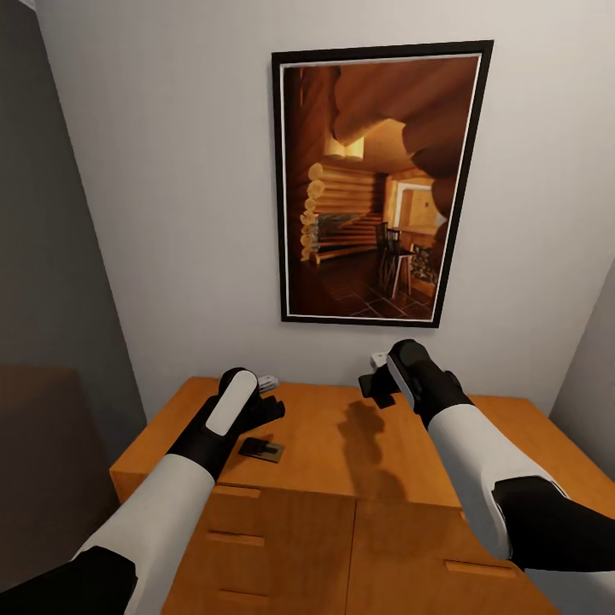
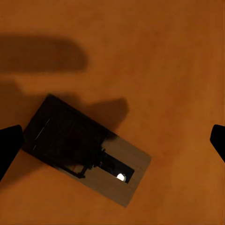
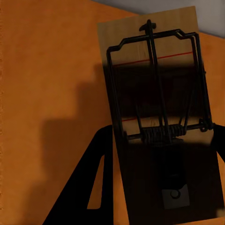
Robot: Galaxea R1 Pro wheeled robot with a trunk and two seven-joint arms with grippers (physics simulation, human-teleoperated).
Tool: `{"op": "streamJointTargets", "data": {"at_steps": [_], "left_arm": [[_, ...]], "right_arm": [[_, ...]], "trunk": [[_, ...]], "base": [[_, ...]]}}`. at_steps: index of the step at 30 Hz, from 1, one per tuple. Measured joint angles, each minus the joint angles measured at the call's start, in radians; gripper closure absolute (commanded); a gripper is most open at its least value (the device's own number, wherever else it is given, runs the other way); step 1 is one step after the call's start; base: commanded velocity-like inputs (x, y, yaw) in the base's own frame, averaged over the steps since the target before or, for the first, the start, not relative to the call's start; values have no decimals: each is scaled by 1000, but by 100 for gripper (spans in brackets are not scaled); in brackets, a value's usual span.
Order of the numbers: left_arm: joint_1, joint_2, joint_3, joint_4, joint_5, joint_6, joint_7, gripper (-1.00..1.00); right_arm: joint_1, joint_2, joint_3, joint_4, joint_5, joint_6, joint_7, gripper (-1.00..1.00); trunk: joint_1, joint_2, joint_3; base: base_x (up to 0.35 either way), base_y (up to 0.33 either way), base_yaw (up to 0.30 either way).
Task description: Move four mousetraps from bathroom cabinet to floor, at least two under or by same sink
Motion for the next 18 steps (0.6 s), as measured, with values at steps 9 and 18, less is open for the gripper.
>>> {"op": "streamJointTargets", "data": {"at_steps": [9,18], "left_arm": [[0,0,1,-1,10,25,65,-100],[0,0,-4,-8,18,66,66,-100]], "right_arm": [[0,1,0,0,0,0,0,100],[0,-1,0,2,6,0,0,100]], "trunk": [[0,0,0],[0,0,0]], "base": [[0,0,0],[0,0,0]]}}
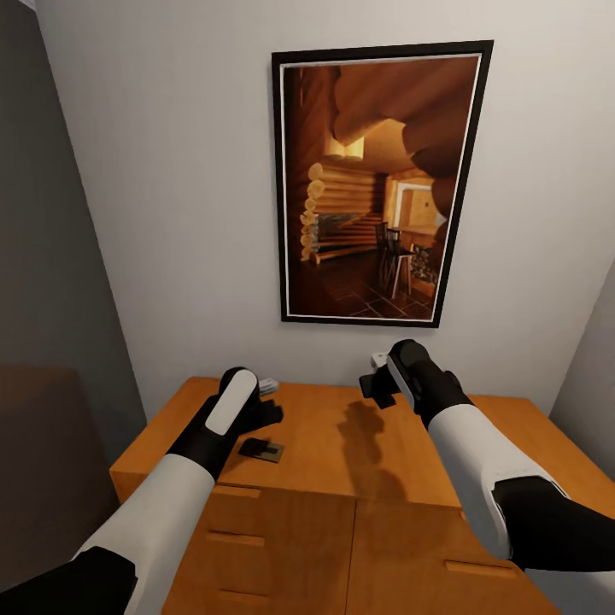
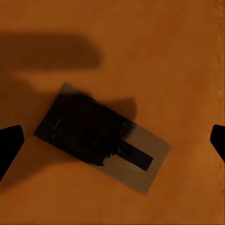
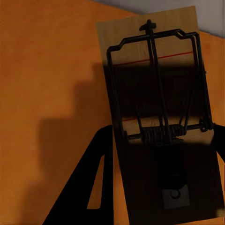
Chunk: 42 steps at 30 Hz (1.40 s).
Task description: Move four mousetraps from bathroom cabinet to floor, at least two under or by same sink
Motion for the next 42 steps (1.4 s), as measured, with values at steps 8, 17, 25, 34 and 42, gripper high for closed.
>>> {"op": "streamJointTargets", "data": {"at_steps": [8,17,25,34,42], "left_arm": [[0,0,-4,-9,31,-6,-10,-100],[0,0,-9,28,70,-36,-10,-100],[0,0,-15,72,75,-81,16,-100],[0,0,-16,122,107,-132,67,-100],[1,0,-17,123,135,-217,79,-100]], "right_arm": [[0,-4,0,0,1,0,0,100],[0,-6,0,0,1,0,1,100],[0,-6,0,0,1,0,1,100],[0,-6,0,0,0,0,1,100],[0,-6,0,0,0,0,1,100]], "trunk": [[0,0,0],[0,0,0],[0,0,0],[0,0,0],[0,0,0]], "base": [[0,0,0],[0,0,0],[0,0,0],[0,0,0],[0,0,0]]}}
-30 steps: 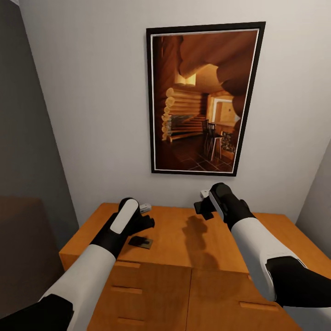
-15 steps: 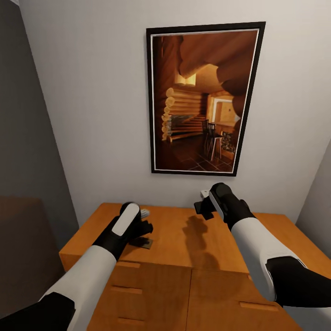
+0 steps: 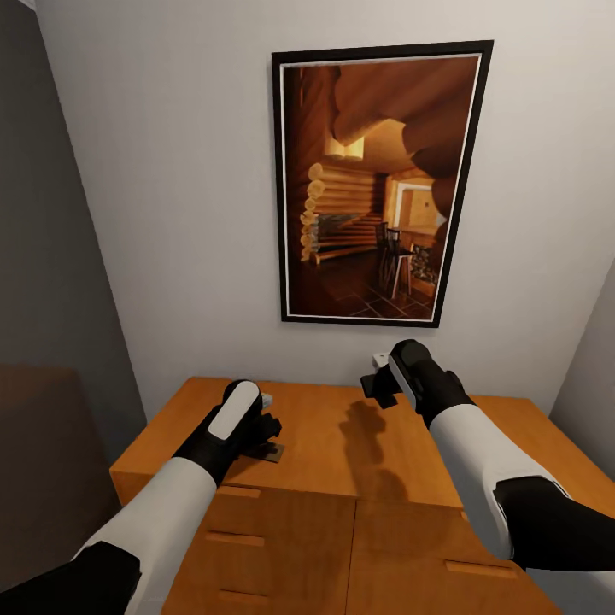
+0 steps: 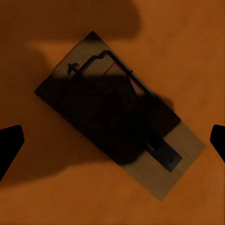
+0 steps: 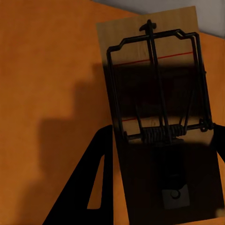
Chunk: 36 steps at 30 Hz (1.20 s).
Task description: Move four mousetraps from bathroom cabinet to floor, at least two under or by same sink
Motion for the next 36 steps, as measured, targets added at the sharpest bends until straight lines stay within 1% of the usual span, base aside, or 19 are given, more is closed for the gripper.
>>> {"op": "streamJointTargets", "data": {"at_steps": [14,28,32,33,35,36], "left_arm": [[1,0,-1,0,1,-4,1,-100],[1,0,-12,-3,0,-1,2,-100],[1,0,-42,-7,0,5,2,-100],[1,0,-62,-8,0,7,2,-100],[1,0,-85,-9,0,7,2,-100],[1,0,-105,-10,1,7,2,-100]], "right_arm": [[0,0,0,0,0,0,0,100],[0,0,0,0,0,0,0,100],[0,0,0,0,0,0,0,100],[0,0,0,0,0,0,0,100],[0,0,0,0,0,0,0,100],[0,0,0,0,0,0,0,100]], "trunk": [[0,0,0],[0,0,0],[0,0,0],[0,0,0],[0,0,0],[0,0,0]], "base": [[0,0,0],[0,0,0],[1,0,0],[17,0,0],[65,0,0],[144,0,0]]}}
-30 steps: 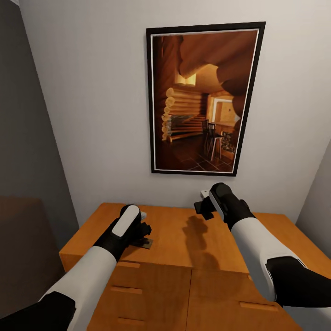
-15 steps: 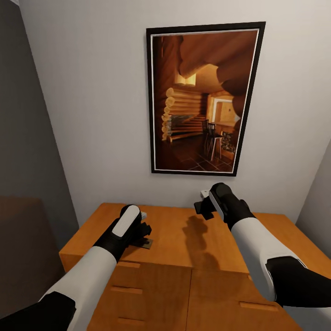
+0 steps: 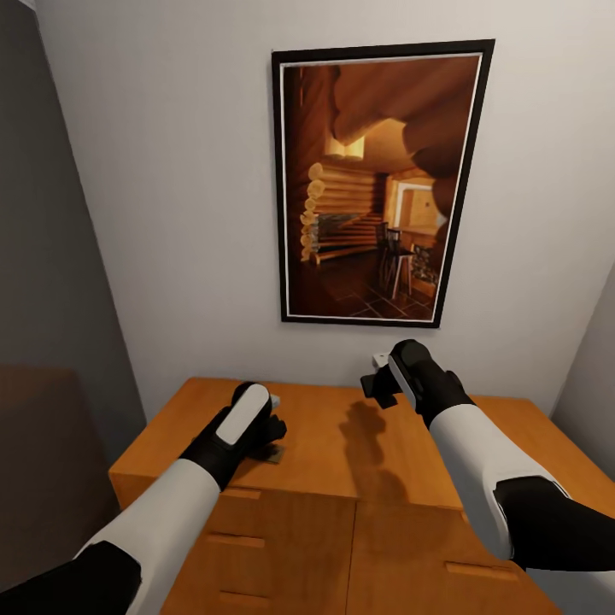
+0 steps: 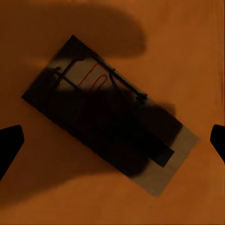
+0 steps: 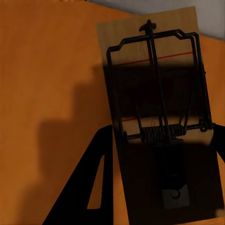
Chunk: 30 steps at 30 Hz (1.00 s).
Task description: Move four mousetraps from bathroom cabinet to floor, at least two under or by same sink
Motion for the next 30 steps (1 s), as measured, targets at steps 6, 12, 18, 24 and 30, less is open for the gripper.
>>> {"op": "streamJointTargets", "data": {"at_steps": [6,12,18,24,30], "left_arm": [[0,0,-37,-1,1,-1,0,-100],[0,0,-40,-1,1,-1,0,-100],[0,0,-41,-1,1,-1,0,-100],[0,0,-40,0,2,-5,0,-100],[0,0,-39,26,4,-74,28,-100]], "right_arm": [[0,1,0,0,0,0,0,100],[0,1,1,0,0,0,0,100],[0,1,1,0,0,0,0,100],[0,2,1,0,0,0,0,100],[0,1,1,0,0,0,0,100]], "trunk": [[0,0,0],[0,0,0],[0,0,0],[0,0,0],[0,0,0]], "base": [[97,0,0],[10,0,0],[1,0,0],[0,0,0],[0,0,0]]}}
